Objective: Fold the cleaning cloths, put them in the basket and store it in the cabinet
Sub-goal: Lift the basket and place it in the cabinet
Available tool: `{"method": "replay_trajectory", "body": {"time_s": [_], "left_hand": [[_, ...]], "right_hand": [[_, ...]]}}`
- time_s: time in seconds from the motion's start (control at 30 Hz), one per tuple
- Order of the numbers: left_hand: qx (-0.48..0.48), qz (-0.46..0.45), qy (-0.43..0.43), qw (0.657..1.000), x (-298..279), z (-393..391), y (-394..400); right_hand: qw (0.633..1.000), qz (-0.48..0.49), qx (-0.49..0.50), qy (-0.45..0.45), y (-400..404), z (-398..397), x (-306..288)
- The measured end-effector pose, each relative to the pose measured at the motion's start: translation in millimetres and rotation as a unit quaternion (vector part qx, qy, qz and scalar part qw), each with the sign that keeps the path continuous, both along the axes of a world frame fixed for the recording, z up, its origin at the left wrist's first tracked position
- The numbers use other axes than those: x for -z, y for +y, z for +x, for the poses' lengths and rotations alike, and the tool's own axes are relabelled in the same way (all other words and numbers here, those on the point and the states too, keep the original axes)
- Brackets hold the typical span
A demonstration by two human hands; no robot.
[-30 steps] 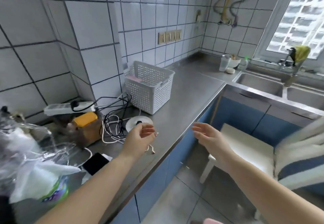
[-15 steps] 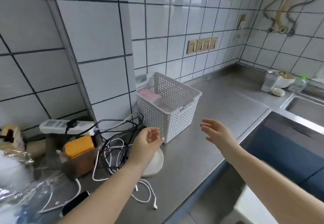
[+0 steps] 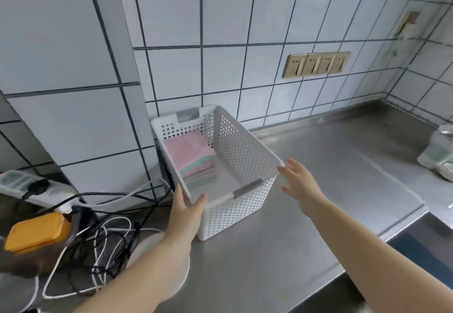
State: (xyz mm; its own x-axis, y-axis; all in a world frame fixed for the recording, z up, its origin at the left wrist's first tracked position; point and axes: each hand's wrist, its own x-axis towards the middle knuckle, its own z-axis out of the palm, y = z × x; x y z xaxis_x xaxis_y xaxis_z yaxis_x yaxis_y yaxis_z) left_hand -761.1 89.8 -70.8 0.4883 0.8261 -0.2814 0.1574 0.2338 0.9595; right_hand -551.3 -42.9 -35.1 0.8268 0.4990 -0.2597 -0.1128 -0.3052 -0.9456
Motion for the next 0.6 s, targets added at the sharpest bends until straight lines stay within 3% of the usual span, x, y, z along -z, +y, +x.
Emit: {"method": "replay_trajectory", "body": {"time_s": [0.27,0.47,0.6], "left_hand": [[-0.018,-0.029,-0.028,0.999,-4.4,6.3,-2.4],[0.005,-0.04,-0.049,0.998,-13.1,0.3,-5.5],[0.032,-0.049,-0.062,0.996,-18.2,-7.4,-5.4]], "right_hand": [[0.994,-0.044,-0.043,0.091,26.6,29.8,19.6],[0.991,-0.011,-0.048,0.126,26.7,28.8,17.2],[0.984,0.063,-0.051,0.161,15.6,22.0,17.6]]}}
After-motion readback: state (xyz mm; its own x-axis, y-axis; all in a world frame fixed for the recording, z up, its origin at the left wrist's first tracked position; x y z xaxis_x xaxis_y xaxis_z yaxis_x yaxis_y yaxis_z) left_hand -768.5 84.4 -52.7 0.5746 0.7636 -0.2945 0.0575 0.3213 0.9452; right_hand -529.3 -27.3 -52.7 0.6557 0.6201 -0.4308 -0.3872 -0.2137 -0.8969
